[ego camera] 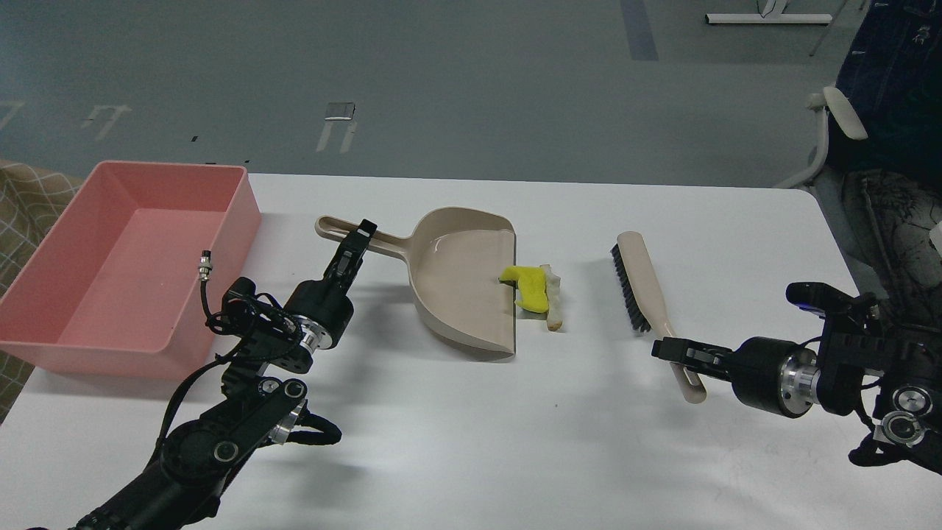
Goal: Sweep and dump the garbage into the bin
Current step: 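Sweep the sponge into the dustpan with the brush in the right gripper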
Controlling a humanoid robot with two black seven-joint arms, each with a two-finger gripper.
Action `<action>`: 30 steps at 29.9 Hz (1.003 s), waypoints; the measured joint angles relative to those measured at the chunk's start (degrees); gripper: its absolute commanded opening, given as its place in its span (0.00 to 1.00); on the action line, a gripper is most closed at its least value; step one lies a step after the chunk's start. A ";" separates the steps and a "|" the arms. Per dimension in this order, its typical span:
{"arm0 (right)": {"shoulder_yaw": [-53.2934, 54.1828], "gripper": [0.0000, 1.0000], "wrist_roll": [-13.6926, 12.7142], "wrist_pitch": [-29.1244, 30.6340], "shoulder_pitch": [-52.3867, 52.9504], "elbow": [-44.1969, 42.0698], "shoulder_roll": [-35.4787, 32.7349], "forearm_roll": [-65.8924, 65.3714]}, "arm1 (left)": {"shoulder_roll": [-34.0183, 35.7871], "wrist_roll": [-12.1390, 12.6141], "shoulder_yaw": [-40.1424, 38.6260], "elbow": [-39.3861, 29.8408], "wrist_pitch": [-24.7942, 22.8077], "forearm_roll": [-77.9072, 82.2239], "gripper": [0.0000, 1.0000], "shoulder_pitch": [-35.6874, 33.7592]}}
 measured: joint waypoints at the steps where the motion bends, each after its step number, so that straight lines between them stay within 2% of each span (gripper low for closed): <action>1: -0.08 0.00 0.00 0.04 0.09 -0.18 0.10 0.00 | 0.00 -0.02 0.00 0.00 -0.01 0.06 0.00 0.17; 30: -0.31 0.00 0.30 3.22 2.27 -7.86 15.68 -0.19 | 1.50 -0.11 3.68 -2.35 0.02 0.35 0.00 1.16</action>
